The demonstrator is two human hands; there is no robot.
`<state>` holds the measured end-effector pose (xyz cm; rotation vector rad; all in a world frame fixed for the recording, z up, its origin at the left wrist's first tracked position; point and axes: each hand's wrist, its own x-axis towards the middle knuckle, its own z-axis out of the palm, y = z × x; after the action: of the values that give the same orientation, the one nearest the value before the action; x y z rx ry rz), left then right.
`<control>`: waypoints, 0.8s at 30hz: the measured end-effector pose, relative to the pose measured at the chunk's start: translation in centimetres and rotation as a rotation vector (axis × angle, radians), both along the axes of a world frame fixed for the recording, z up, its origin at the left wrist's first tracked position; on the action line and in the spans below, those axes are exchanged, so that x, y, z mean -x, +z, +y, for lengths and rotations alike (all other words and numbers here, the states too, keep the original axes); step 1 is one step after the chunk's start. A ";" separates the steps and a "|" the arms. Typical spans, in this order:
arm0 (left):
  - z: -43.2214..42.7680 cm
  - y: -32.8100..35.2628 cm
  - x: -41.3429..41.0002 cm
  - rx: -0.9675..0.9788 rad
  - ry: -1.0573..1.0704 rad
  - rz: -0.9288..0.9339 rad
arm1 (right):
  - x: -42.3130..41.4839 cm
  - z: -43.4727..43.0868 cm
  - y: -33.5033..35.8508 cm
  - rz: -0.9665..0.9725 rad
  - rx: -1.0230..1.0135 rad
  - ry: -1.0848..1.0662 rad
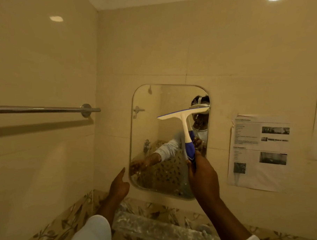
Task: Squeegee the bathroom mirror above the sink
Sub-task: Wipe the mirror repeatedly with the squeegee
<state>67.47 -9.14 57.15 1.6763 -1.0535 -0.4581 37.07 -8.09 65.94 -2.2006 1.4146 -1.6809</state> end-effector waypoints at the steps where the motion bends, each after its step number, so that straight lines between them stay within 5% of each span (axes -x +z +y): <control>1: -0.2 -0.2 0.3 -0.016 -0.016 -0.033 | 0.0 -0.2 0.4 0.012 -0.002 -0.005; 24: -2.4 1.0 1.0 -0.101 -0.051 -0.114 | -0.9 -3.0 5.0 0.056 0.149 -0.053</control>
<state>66.44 -11.56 58.12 1.7854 -1.1755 -0.4605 37.97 -11.06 70.92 -2.3238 1.4167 -1.8110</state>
